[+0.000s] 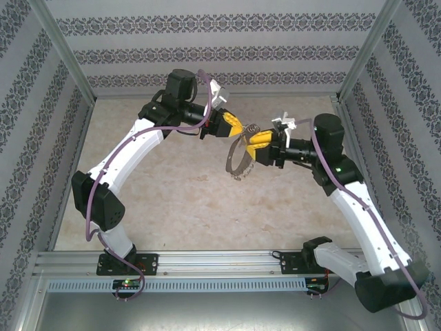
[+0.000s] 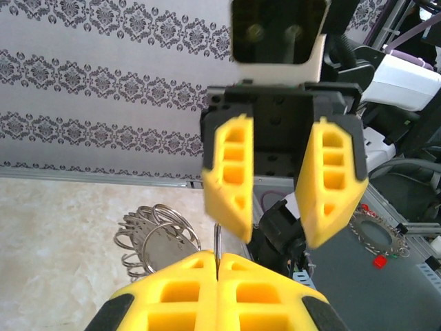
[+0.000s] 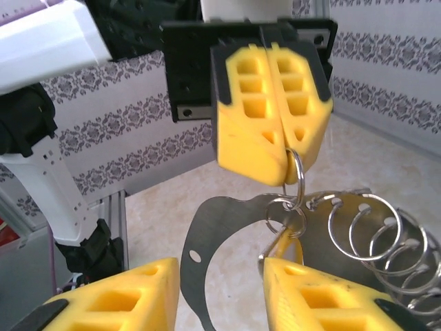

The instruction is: Put the keys on the keyring

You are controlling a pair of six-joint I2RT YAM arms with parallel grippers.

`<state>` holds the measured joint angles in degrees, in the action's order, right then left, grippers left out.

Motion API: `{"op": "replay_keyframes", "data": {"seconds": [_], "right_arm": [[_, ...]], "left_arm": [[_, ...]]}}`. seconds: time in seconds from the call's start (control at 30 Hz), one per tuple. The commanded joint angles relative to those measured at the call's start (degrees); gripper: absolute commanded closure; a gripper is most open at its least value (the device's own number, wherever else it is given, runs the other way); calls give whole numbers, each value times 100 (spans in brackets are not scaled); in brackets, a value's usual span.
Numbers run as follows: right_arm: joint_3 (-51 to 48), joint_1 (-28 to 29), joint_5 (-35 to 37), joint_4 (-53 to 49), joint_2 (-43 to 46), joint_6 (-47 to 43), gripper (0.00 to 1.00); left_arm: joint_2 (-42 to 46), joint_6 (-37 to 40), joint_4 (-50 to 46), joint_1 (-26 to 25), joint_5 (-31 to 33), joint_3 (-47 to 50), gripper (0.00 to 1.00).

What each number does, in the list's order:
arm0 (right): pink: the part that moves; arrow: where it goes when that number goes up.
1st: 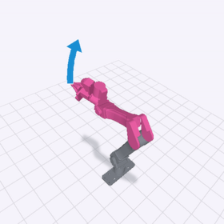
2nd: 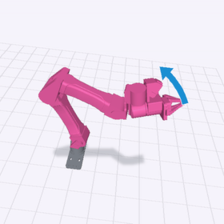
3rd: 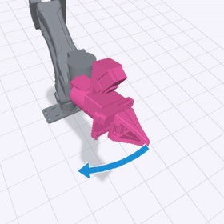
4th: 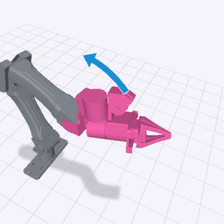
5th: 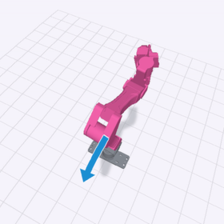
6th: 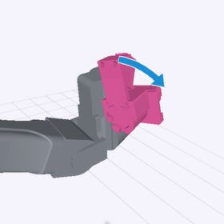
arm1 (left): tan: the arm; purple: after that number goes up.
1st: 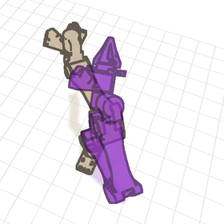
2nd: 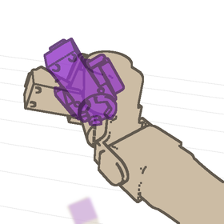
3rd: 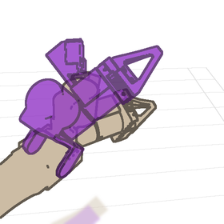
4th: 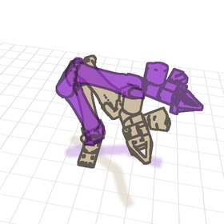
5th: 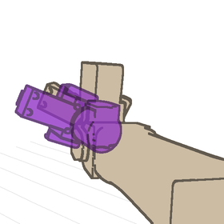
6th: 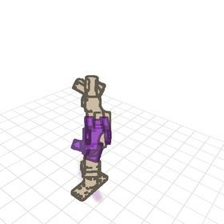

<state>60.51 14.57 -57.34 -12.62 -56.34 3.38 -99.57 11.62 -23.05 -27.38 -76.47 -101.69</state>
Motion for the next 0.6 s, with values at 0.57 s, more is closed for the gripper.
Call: {"op": "replay_keyframes", "data": {"seconds": [0.57], "right_arm": [[-421, -90, 471, 3367, -374, 3237, 55]], "left_arm": [[280, -1812, 2371, -50, 482, 702, 100]]}}
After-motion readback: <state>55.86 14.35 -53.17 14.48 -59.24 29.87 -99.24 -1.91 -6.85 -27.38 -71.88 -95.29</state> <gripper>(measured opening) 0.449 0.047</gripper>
